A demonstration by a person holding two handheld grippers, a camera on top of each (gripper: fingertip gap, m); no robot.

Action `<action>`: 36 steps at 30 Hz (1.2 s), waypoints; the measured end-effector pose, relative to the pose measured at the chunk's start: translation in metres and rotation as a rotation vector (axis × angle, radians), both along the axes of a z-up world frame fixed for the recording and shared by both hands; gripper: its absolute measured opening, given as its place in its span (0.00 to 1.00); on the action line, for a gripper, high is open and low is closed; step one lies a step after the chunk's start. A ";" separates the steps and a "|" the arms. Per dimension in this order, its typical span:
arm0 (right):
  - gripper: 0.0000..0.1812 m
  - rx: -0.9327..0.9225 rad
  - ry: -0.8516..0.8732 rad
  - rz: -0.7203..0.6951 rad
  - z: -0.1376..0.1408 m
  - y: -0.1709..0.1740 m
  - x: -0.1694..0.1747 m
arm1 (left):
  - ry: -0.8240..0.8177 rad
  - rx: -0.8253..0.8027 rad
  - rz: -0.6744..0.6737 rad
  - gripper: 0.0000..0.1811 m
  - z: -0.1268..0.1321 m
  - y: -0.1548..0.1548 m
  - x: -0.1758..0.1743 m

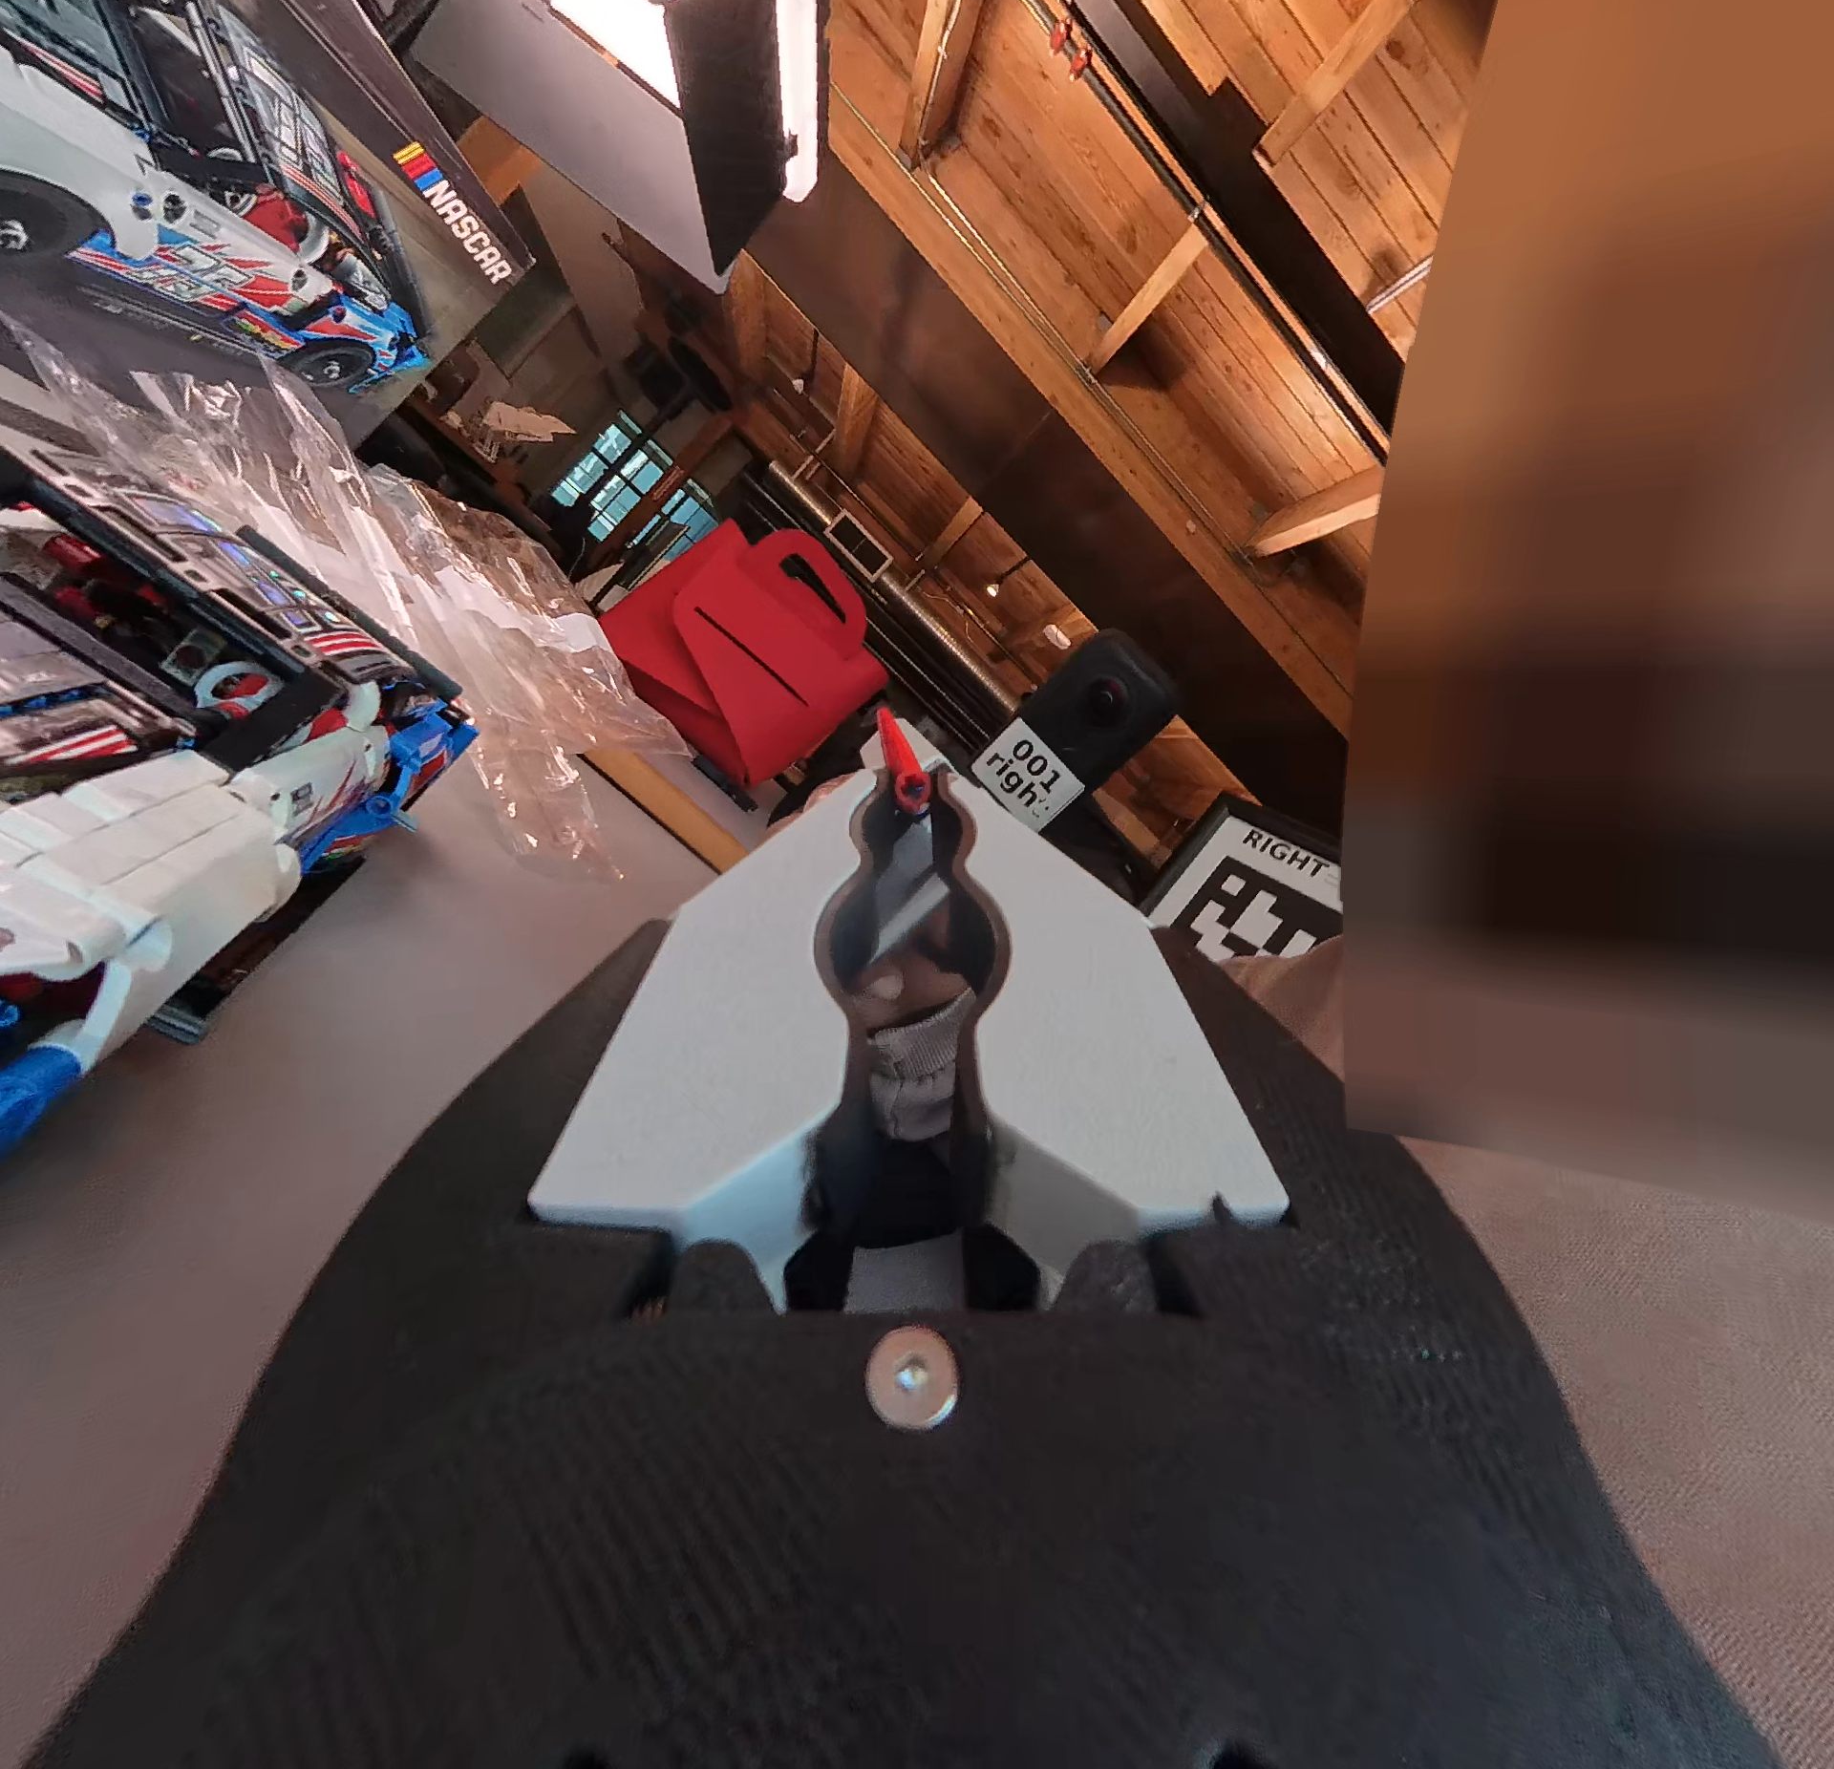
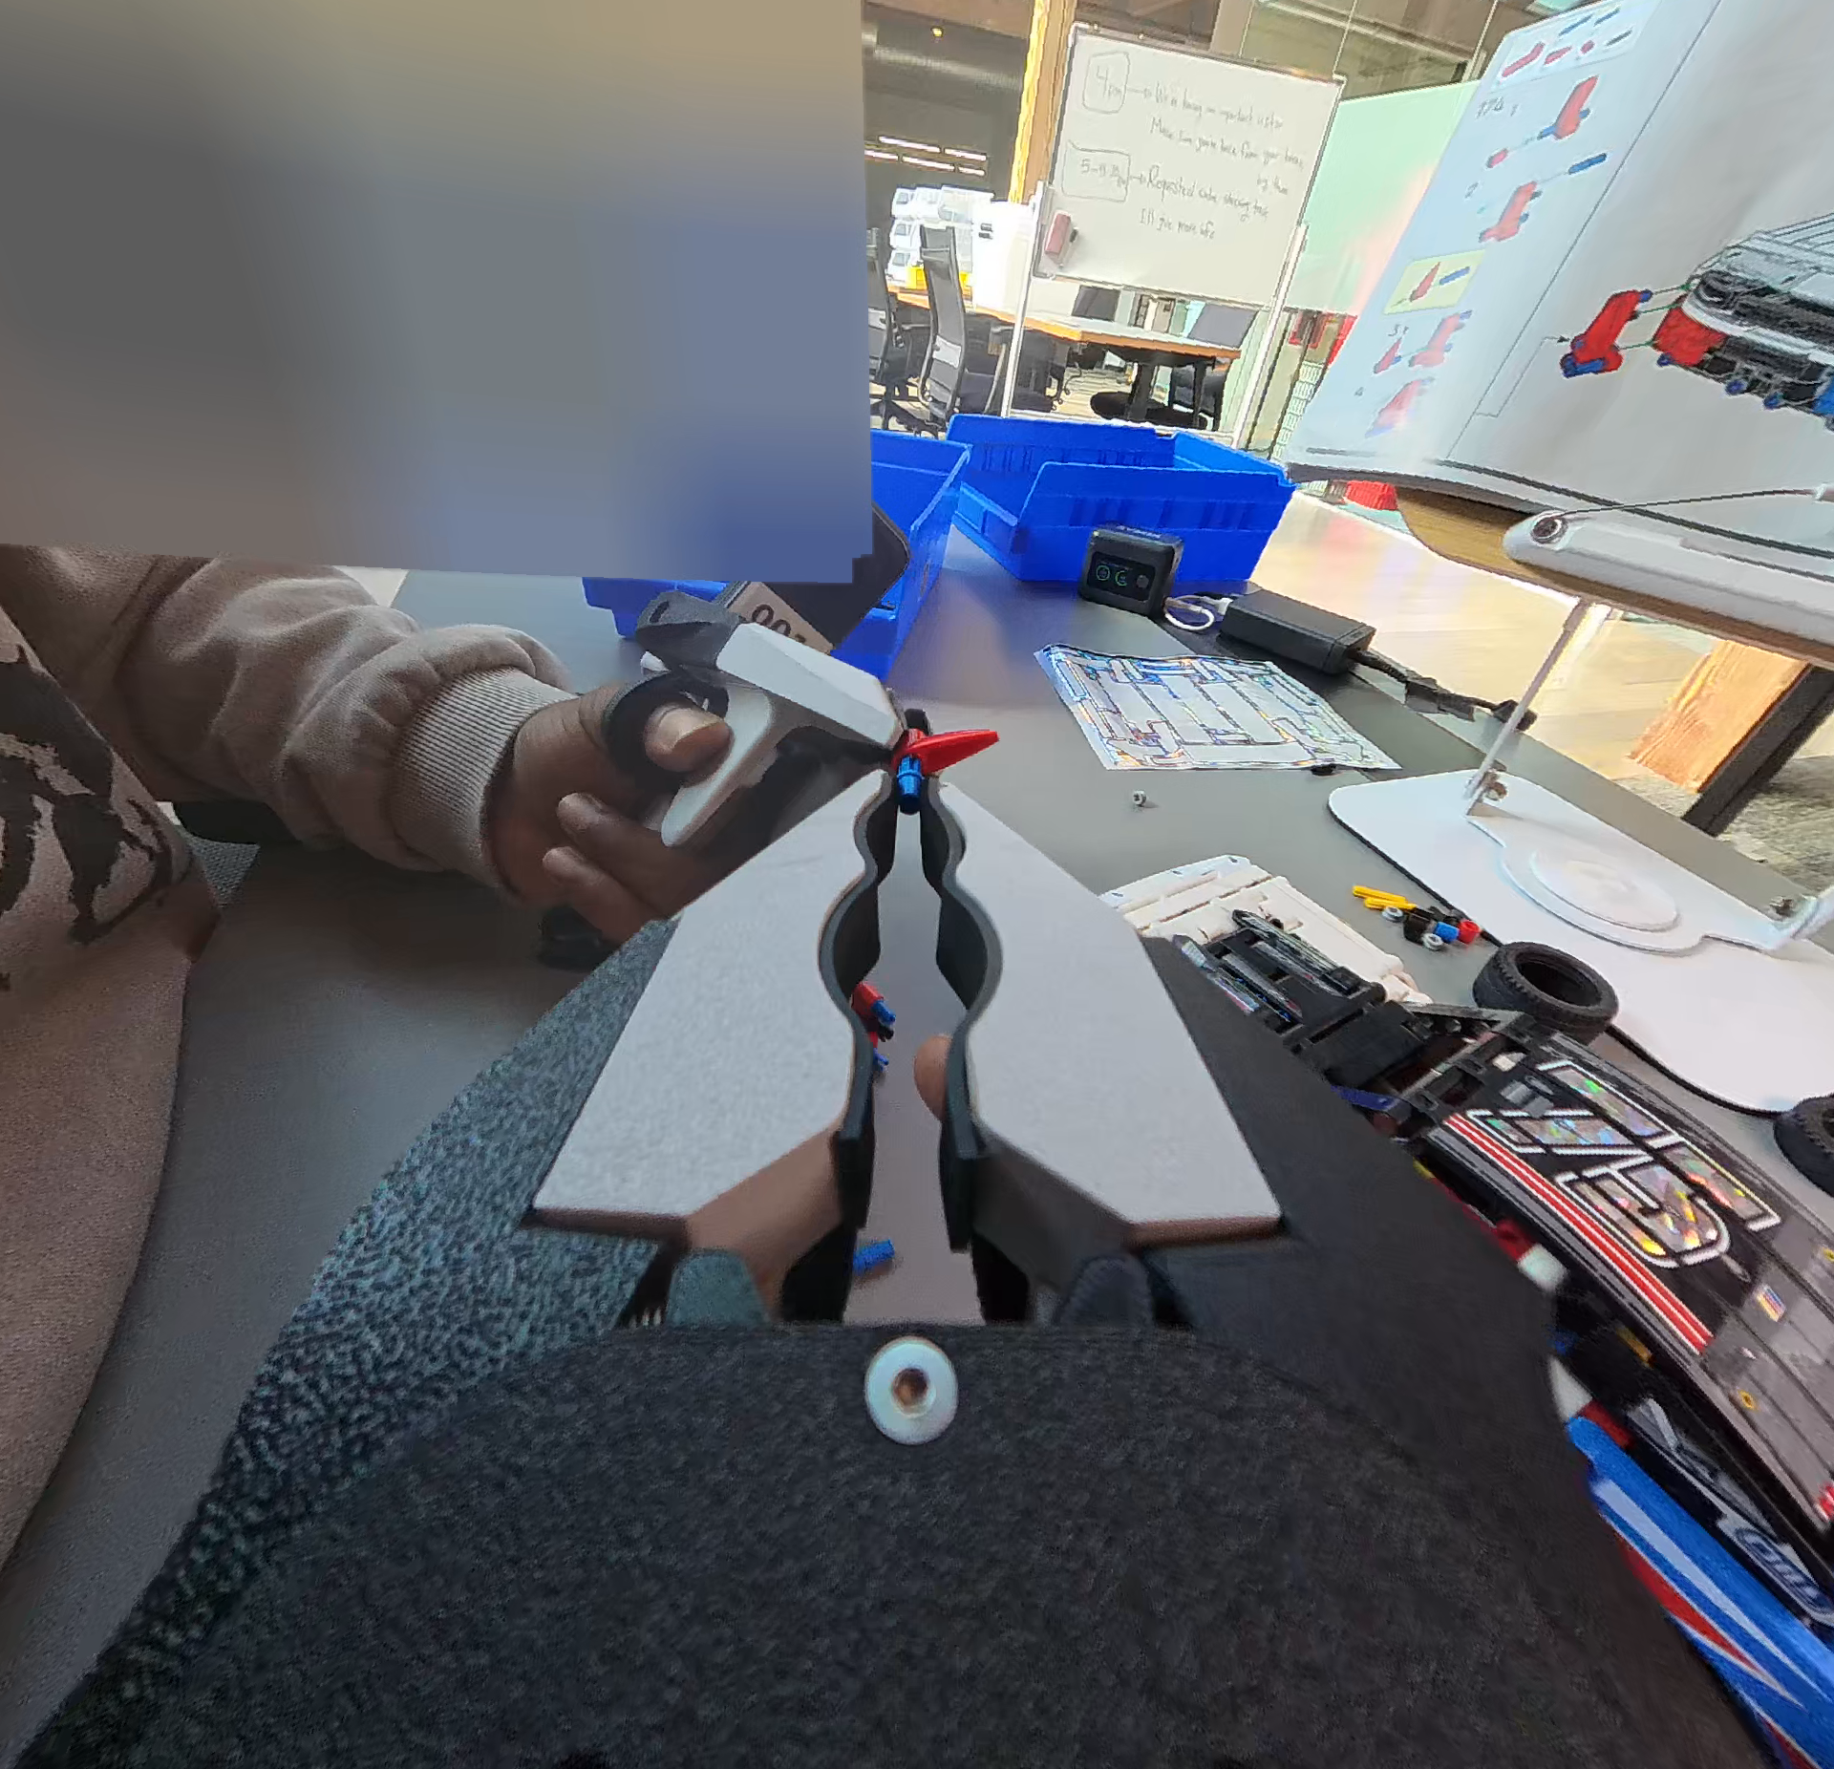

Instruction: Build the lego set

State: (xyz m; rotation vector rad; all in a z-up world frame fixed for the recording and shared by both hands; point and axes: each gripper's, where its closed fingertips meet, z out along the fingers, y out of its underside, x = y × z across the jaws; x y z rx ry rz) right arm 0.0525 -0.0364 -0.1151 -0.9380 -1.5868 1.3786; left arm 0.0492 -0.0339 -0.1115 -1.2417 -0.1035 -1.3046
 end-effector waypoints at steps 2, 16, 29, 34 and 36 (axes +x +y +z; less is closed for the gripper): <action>0.01 -0.019 -0.008 0.016 0.002 -0.001 0.002 | 0.066 0.037 0.014 0.02 0.002 -0.002 0.003; 0.00 -0.122 -0.007 0.114 0.004 -0.012 0.009 | 0.287 0.098 -0.006 0.03 0.002 -0.012 0.012; 0.00 -0.125 0.051 0.132 0.008 -0.017 0.010 | 0.343 0.100 -0.052 0.03 0.003 -0.016 0.019; 0.01 -0.074 -0.011 0.158 -0.009 -0.015 0.008 | 0.308 0.022 -0.114 0.03 -0.011 -0.015 0.018; 0.01 -0.051 -0.009 0.150 -0.011 -0.012 0.006 | 0.275 -0.008 -0.115 0.02 -0.014 -0.011 0.015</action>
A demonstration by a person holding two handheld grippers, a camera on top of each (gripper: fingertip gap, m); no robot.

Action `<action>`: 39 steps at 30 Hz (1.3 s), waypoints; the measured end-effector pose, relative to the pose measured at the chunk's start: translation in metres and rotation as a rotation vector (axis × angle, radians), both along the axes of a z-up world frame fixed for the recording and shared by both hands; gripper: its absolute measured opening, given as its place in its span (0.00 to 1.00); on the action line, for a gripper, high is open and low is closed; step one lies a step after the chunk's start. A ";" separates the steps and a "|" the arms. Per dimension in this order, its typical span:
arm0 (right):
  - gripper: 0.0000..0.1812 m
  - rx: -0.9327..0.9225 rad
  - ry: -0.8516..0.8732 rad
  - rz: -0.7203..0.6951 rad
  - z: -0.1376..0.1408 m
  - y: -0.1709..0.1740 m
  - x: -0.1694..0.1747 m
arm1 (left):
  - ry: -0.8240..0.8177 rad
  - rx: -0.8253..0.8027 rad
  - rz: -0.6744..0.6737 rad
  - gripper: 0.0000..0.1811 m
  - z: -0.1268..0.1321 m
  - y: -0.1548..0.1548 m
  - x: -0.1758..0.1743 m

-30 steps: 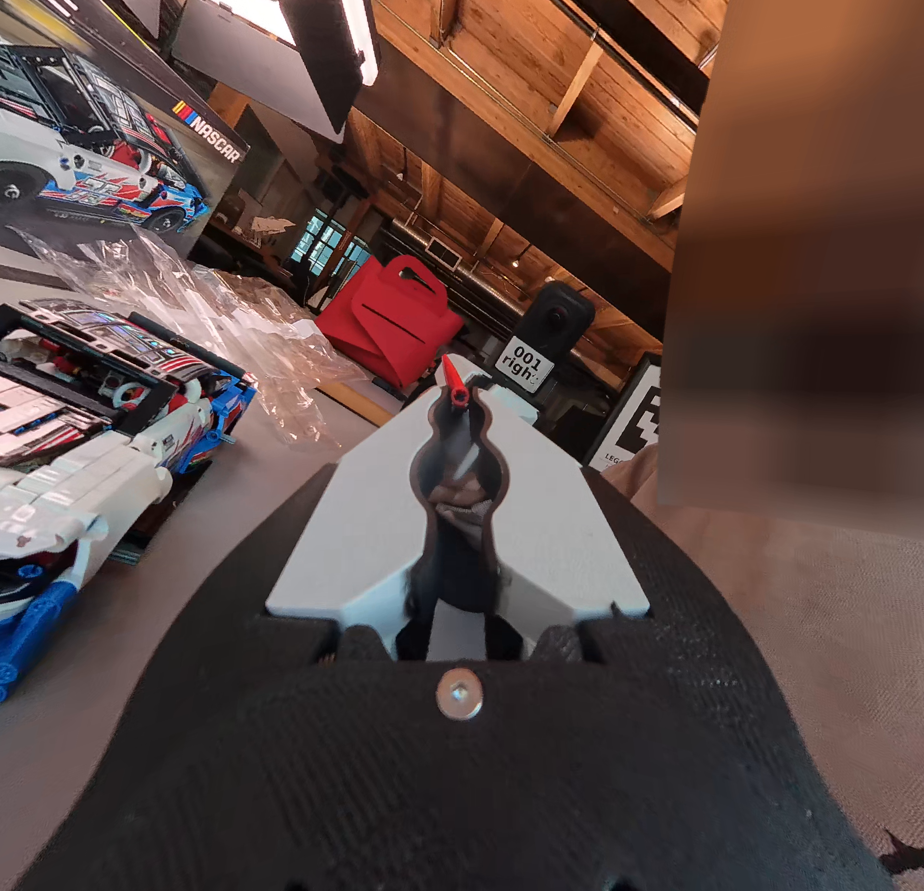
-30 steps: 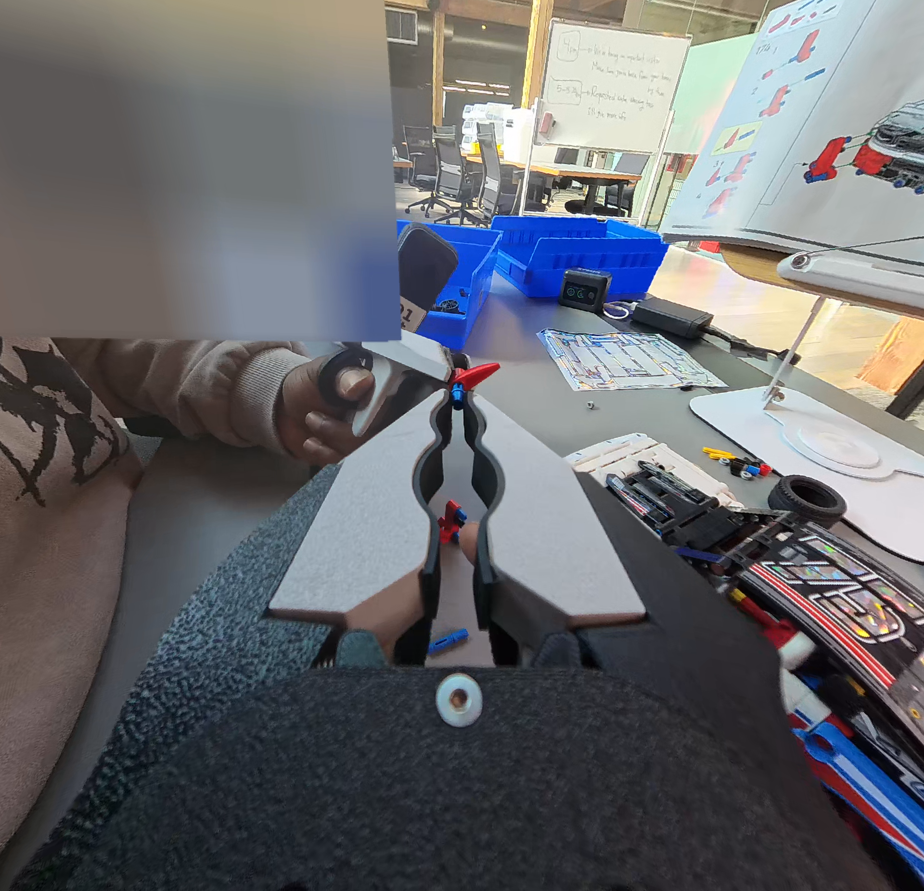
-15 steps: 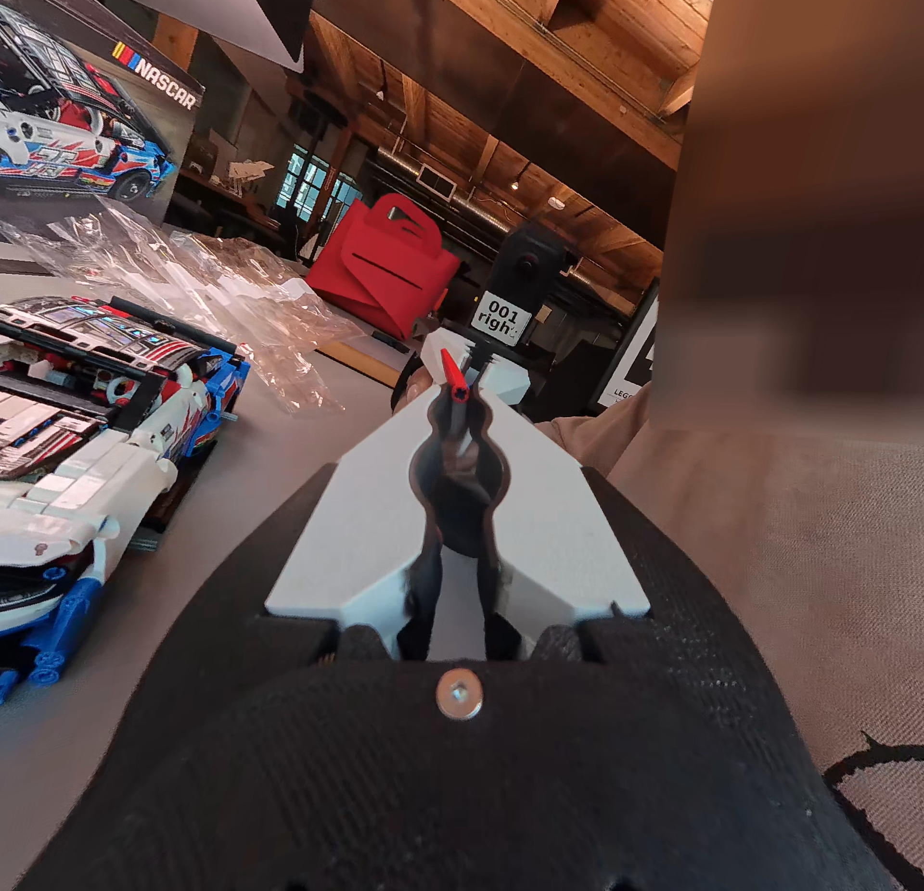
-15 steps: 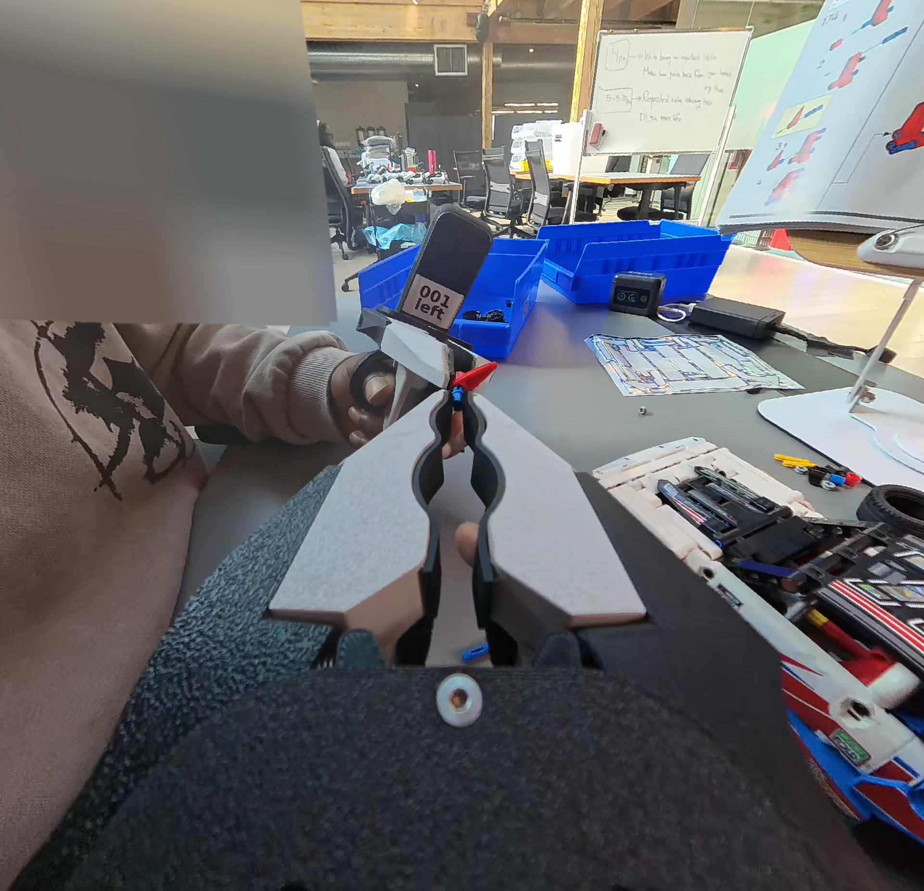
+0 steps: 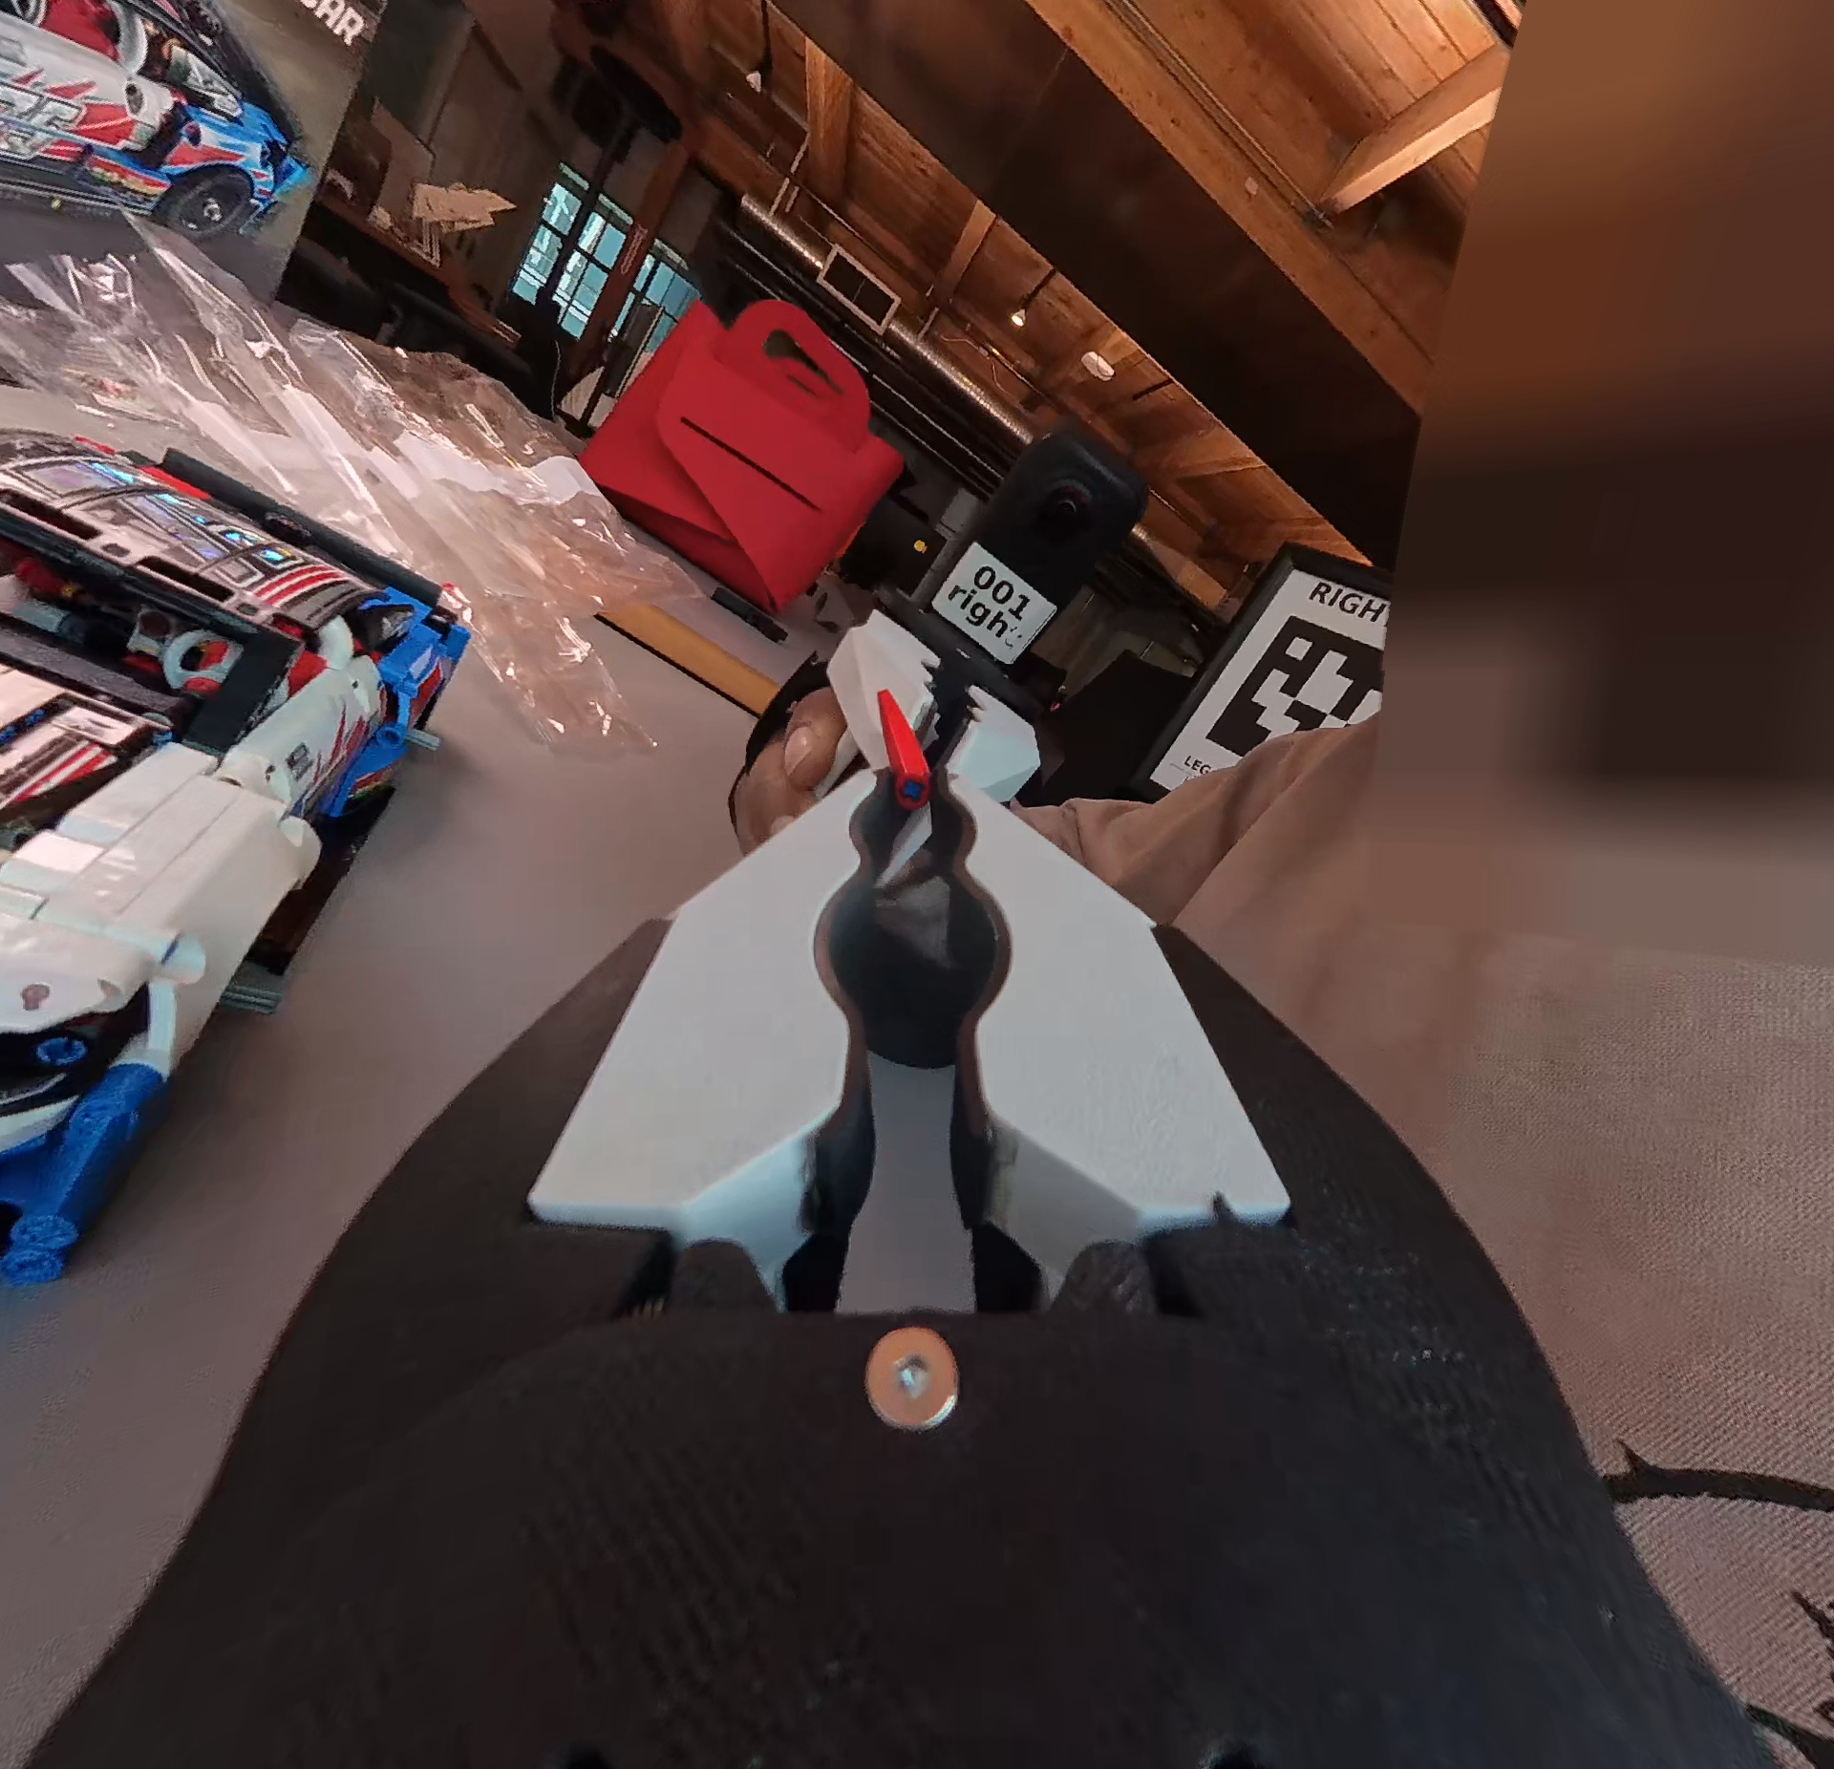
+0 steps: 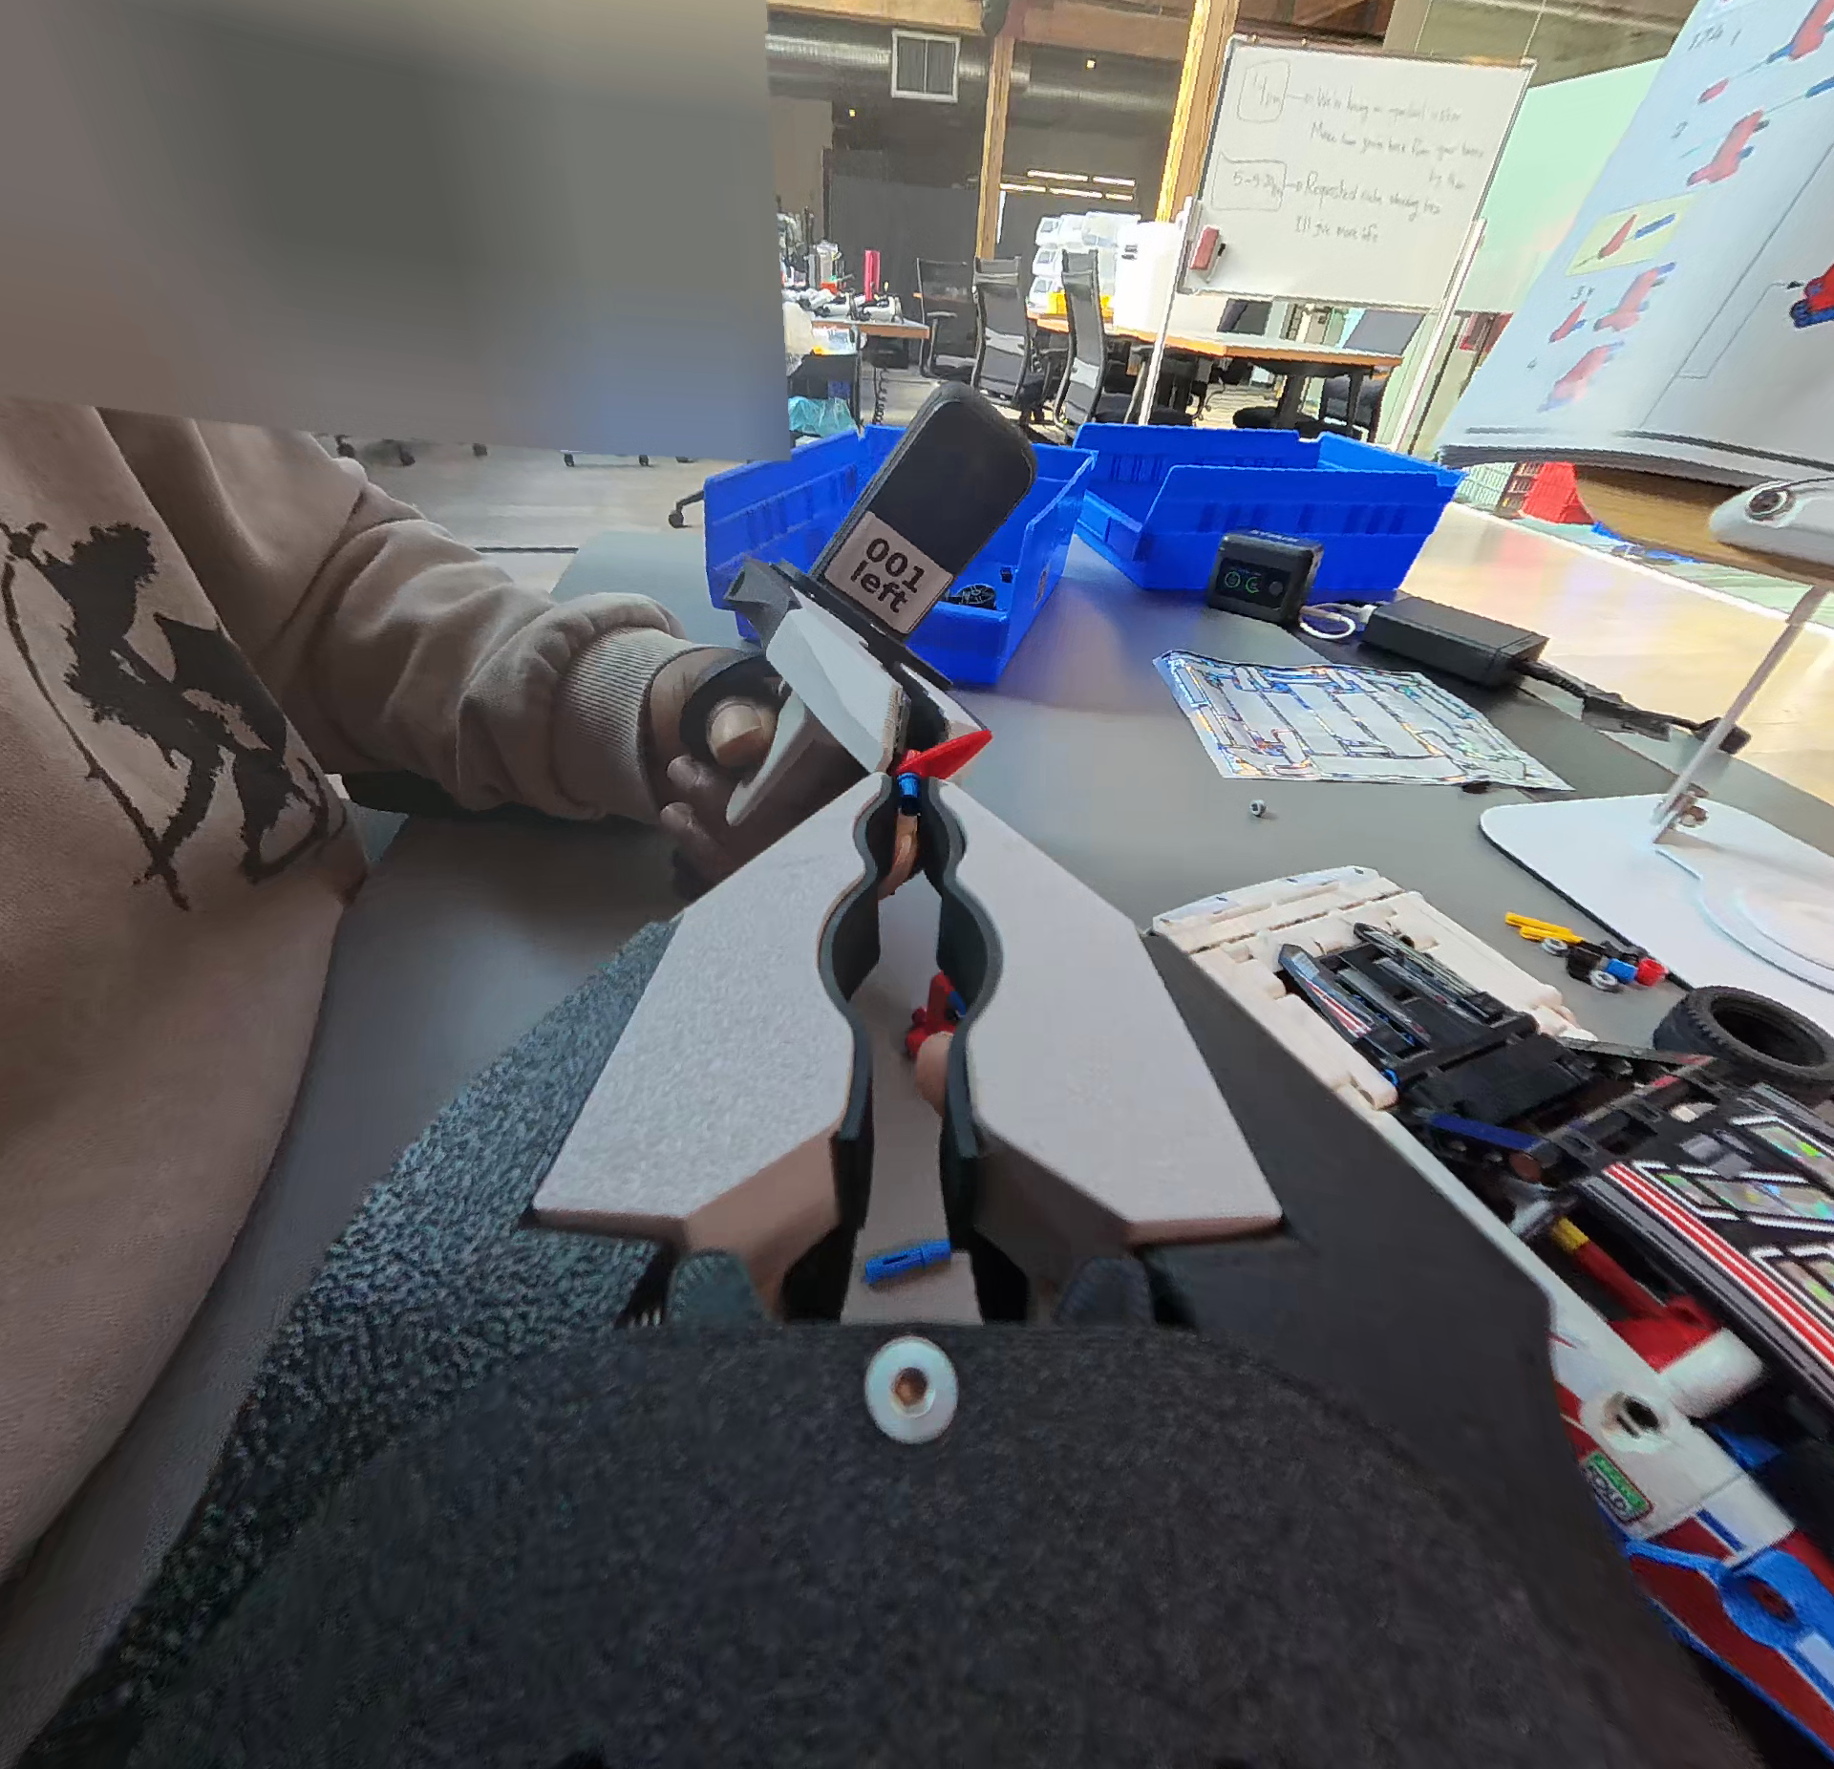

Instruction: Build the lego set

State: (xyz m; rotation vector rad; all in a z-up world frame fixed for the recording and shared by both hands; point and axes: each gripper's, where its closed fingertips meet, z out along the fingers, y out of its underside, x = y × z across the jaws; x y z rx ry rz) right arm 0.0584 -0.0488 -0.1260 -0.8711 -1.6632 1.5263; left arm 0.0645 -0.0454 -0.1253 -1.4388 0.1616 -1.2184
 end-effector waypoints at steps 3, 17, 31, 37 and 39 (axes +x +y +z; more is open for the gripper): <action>0.01 0.005 0.020 -0.004 0.002 0.001 0.001 | -0.023 -0.014 -0.027 0.04 0.001 0.000 0.002; 0.01 0.207 0.049 0.041 -0.009 -0.009 0.007 | 0.076 -0.034 -0.049 0.02 -0.007 -0.007 0.007; 0.01 0.292 0.032 0.028 -0.024 -0.009 0.004 | 0.051 -0.130 -0.082 0.03 -0.022 -0.008 0.008; 0.05 0.292 0.117 -0.099 -0.007 0.008 -0.002 | -0.045 -0.140 0.026 0.03 -0.013 0.007 -0.011; 0.03 0.307 0.107 -0.112 -0.009 0.007 -0.004 | -0.063 -0.144 0.039 0.02 -0.013 0.008 -0.013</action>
